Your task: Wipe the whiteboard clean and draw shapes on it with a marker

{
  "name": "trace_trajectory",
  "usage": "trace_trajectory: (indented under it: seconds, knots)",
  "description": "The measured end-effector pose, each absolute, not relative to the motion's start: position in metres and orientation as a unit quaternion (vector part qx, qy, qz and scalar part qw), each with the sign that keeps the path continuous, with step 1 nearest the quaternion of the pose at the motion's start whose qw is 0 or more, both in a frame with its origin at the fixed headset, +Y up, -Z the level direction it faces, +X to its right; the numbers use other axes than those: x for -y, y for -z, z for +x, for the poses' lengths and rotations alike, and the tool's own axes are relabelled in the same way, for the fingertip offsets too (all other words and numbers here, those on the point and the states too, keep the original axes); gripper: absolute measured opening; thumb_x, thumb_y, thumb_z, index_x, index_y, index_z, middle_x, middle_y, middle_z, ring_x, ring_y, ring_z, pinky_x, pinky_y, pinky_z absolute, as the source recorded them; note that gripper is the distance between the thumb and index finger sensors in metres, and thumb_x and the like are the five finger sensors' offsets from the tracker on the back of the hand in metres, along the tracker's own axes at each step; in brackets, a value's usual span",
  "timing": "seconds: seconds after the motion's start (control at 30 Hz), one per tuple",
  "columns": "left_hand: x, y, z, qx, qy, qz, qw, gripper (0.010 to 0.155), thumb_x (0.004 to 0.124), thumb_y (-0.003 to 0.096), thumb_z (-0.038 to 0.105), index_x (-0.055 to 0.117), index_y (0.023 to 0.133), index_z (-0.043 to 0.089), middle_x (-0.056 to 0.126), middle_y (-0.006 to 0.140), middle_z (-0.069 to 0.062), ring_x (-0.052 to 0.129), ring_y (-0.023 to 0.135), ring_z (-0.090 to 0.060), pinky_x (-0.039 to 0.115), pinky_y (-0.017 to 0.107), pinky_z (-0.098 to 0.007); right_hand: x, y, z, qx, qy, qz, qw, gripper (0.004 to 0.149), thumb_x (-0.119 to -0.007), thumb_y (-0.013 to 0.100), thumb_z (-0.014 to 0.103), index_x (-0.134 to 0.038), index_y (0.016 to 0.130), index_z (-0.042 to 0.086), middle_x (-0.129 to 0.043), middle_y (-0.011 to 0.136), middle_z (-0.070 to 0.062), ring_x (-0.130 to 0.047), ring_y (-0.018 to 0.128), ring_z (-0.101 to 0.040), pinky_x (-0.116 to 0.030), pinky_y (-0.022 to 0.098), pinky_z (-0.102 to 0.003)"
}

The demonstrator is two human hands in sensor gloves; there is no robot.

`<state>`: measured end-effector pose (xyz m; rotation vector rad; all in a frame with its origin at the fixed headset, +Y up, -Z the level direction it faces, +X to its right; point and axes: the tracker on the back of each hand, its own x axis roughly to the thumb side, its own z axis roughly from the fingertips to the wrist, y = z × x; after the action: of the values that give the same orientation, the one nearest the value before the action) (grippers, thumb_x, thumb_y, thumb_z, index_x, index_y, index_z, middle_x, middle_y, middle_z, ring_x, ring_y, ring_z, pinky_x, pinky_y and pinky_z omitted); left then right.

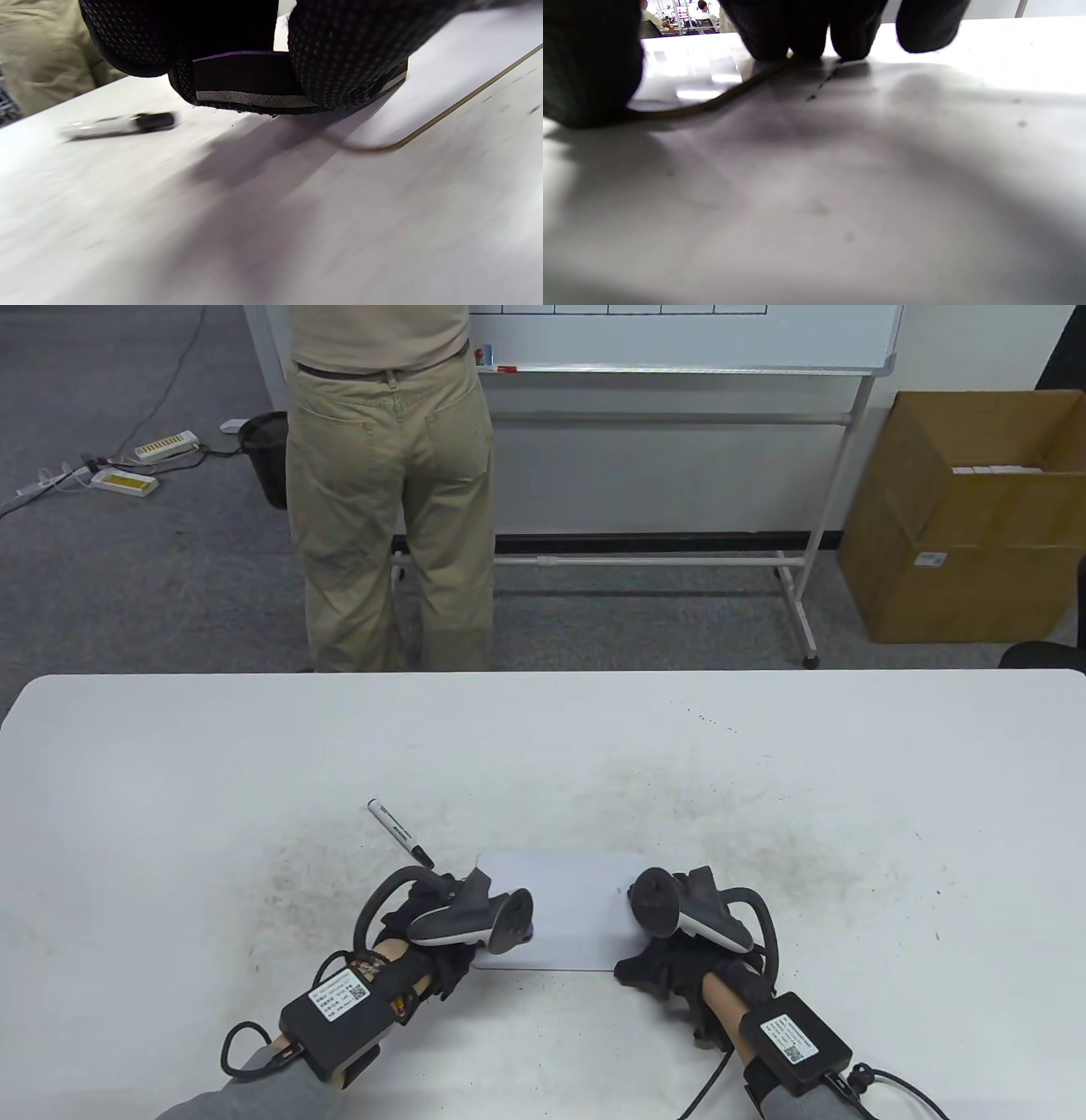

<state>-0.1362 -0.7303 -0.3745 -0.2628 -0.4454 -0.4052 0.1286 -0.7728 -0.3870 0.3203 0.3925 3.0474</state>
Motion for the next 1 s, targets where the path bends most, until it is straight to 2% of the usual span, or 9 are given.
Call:
trace_trajectory:
  seconds: [0.1, 0.3, 0.43, 0.57, 0.73, 1.0]
  knots:
    - [0.729, 0.372, -0.161, 0.196, 0.193, -0.139, 0.951, 0.059, 0.085, 0.0358, 0.033, 0.066, 0.091, 0.038, 0.069, 0.108, -0.014, 0.085, 0.093, -0.038, 0.077, 0.064, -0.054, 0.773, 0.387, 0.129, -0.127, -0.986, 0.104, 0.025, 0.096, -0.088, 0.025, 0.067, -0.055, 0.104, 0.025, -0.05, 0.115, -0.003, -0.056, 0.11, -0.033, -0.057, 0.073, -0.059]
    - [0.727, 0.367, -0.193, 0.159, 0.16, -0.109, 0.968, 0.062, 0.083, 0.0361, 0.037, 0.064, 0.095, 0.04, 0.068, 0.108, -0.011, 0.084, 0.094, -0.035, 0.075, 0.067, -0.053, 0.773, 0.387, 0.128, -0.128, -0.986, 0.105, 0.025, 0.095, -0.088, 0.025, 0.067, -0.055, 0.104, 0.025, -0.05, 0.115, -0.003, -0.056, 0.11, -0.033, -0.057, 0.073, -0.059]
    - [0.718, 0.371, -0.229, 0.095, 0.14, -0.085, 0.982, 0.062, 0.082, 0.0363, 0.038, 0.064, 0.095, 0.04, 0.068, 0.108, -0.01, 0.084, 0.094, -0.034, 0.075, 0.067, -0.053, 0.773, 0.387, 0.128, -0.13, -0.986, 0.104, 0.021, 0.095, -0.087, 0.025, 0.067, -0.054, 0.105, 0.025, -0.048, 0.116, -0.003, -0.055, 0.11, -0.033, -0.056, 0.073, -0.059]
    - [0.714, 0.375, -0.279, 0.001, 0.096, -0.065, 0.993, 0.061, 0.082, 0.0365, 0.04, 0.066, 0.096, 0.039, 0.069, 0.108, -0.01, 0.084, 0.094, -0.034, 0.075, 0.067, -0.053, 0.772, 0.387, 0.128, -0.132, -0.986, 0.103, 0.021, 0.095, -0.087, 0.026, 0.067, -0.054, 0.105, 0.025, -0.049, 0.116, -0.003, -0.055, 0.11, -0.033, -0.057, 0.073, -0.059]
    - [0.722, 0.378, -0.322, -0.074, 0.058, -0.062, 0.994, 0.062, 0.082, 0.036, 0.043, 0.067, 0.096, 0.037, 0.071, 0.107, -0.011, 0.087, 0.091, -0.034, 0.077, 0.065, -0.052, 0.772, 0.386, 0.128, -0.134, -0.985, 0.102, 0.019, 0.095, -0.087, 0.026, 0.067, -0.054, 0.105, 0.025, -0.048, 0.116, -0.003, -0.054, 0.11, -0.033, -0.057, 0.073, -0.059]
    - [0.746, 0.383, -0.352, -0.138, 0.049, -0.063, 0.987, 0.061, 0.082, 0.0358, 0.043, 0.069, 0.095, 0.039, 0.072, 0.106, -0.01, 0.087, 0.091, -0.033, 0.077, 0.065, -0.051, 0.773, 0.386, 0.128, -0.135, -0.985, 0.101, 0.022, 0.095, -0.086, 0.026, 0.067, -0.053, 0.105, 0.026, -0.047, 0.116, -0.003, -0.054, 0.111, -0.032, -0.057, 0.073, -0.059]
